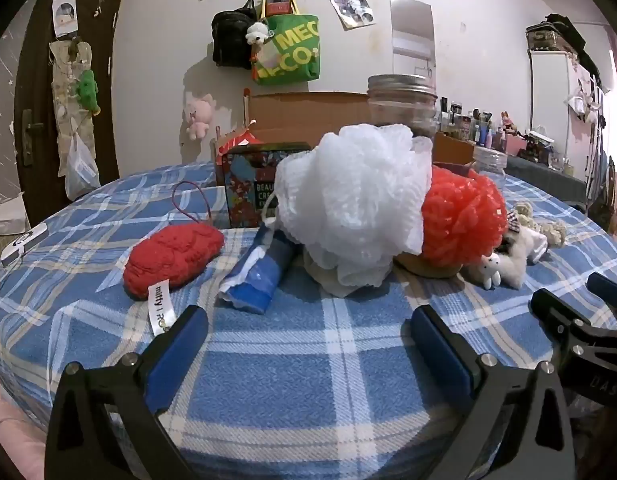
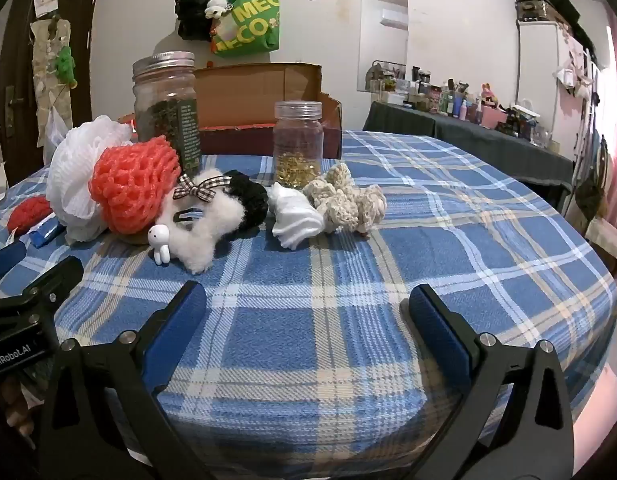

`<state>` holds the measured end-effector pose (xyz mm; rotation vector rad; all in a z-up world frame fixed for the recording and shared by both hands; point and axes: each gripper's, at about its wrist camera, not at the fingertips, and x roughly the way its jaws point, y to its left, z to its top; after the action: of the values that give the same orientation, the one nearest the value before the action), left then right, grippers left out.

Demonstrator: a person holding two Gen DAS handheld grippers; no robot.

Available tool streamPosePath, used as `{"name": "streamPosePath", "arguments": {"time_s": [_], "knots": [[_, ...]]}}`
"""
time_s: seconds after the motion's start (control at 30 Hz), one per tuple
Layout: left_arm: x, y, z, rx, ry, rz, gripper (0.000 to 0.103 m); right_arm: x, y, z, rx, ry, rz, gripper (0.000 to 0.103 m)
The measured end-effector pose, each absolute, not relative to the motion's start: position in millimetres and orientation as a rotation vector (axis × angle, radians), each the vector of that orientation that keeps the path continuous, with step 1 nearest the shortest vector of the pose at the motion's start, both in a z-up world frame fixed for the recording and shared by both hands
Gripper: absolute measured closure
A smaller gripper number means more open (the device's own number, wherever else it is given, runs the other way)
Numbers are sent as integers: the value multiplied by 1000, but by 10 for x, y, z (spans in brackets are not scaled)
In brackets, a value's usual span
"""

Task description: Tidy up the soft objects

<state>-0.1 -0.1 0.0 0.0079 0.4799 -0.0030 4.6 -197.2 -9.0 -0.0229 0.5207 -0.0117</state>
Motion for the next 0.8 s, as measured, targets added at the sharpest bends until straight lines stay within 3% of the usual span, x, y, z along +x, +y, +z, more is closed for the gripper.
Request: {"name": "streamPosePath", "arguments": {"time_s": [0.8], "knots": [[8,1,-1,-4,497,-8,0,48,-1965,-93,-24,522,-12,0]]}}
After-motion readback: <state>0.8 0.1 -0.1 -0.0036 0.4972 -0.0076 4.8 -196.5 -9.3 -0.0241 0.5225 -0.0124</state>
